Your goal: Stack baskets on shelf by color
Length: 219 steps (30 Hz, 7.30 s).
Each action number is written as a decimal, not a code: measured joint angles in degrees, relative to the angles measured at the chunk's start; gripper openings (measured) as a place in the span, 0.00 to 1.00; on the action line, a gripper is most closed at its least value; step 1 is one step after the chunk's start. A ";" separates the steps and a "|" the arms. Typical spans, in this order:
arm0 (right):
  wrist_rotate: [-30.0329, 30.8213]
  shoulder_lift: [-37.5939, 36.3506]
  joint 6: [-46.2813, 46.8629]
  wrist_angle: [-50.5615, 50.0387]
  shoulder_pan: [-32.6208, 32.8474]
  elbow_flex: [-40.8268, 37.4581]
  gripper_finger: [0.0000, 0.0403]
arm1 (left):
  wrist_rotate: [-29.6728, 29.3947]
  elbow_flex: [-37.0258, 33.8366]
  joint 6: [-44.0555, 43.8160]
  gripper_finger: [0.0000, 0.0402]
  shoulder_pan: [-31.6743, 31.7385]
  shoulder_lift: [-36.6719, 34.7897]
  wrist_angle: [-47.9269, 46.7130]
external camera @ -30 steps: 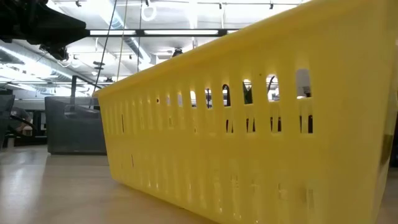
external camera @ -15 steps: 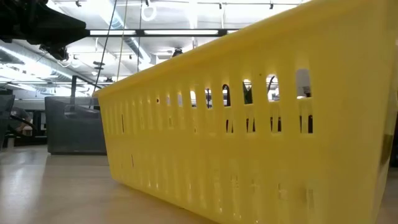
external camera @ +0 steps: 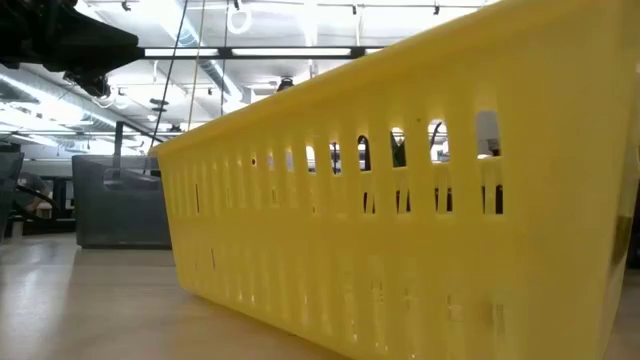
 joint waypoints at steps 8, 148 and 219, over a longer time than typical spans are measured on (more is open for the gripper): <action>0.00 0.01 0.00 0.00 0.00 -0.01 0.29 | 0.00 -0.01 0.01 0.29 -0.02 0.02 0.00; -6.68 68.92 29.62 -78.95 -11.42 39.52 0.44 | 0.02 0.00 0.00 0.29 -0.01 0.02 0.00; -4.62 94.34 49.44 -79.49 19.30 78.52 0.01 | 0.01 -0.01 0.00 0.29 -0.01 0.02 -0.04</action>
